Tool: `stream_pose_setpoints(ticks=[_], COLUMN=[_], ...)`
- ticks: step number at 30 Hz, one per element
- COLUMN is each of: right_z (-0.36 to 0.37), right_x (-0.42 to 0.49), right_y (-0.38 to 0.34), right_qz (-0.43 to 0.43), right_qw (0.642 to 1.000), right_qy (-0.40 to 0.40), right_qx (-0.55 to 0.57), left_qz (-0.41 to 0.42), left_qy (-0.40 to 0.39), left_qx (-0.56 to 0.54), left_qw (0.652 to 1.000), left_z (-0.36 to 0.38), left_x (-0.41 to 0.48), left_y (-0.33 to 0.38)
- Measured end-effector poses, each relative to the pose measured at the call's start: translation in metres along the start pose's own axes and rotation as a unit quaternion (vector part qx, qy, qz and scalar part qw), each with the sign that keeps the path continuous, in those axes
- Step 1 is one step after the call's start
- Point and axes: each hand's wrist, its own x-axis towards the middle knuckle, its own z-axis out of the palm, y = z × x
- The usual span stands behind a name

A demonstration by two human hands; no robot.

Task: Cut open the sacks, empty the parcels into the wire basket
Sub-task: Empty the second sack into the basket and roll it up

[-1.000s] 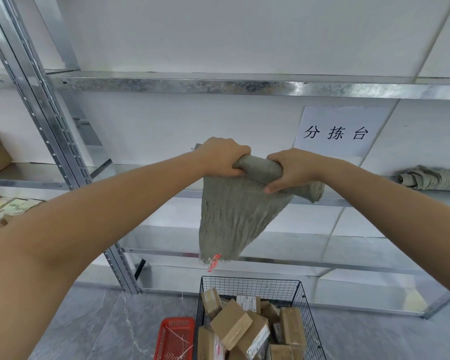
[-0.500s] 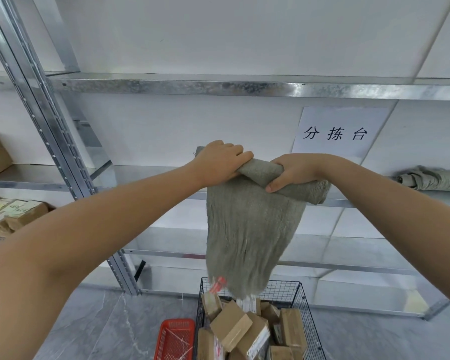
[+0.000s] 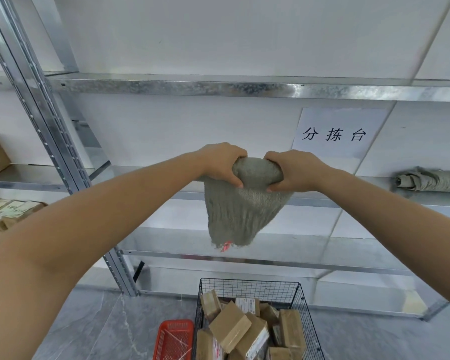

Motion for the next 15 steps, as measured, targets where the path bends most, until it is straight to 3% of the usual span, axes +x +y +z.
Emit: stream_pose_setpoints(ticks=[6,11,13,15], right_z=[-0.011,-0.012,-0.01,-0.009], right_x=[0.005,0.006,0.006,0.005], right_y=[0.006,0.003,0.002,0.001], right_qz=[0.014,0.026,0.021,0.008], right_qw=[0.984,0.975,0.98,0.987], right_qy=[-0.111,-0.122,-0.098,-0.075], right_qx=[0.14,0.183,0.17,0.14], left_qz=[0.046,0.123,0.134,0.105], left_qy=[0.178,0.321,0.332,0.277], left_qx=[0.156,0.247,0.203,0.141], left_qw=[0.97,0.906,0.912,0.945], left_z=[0.004,0.02,0.023,0.017], left_x=[-0.005,-0.006,-0.004,-0.008], left_y=[-0.003,-0.011,-0.015,-0.011])
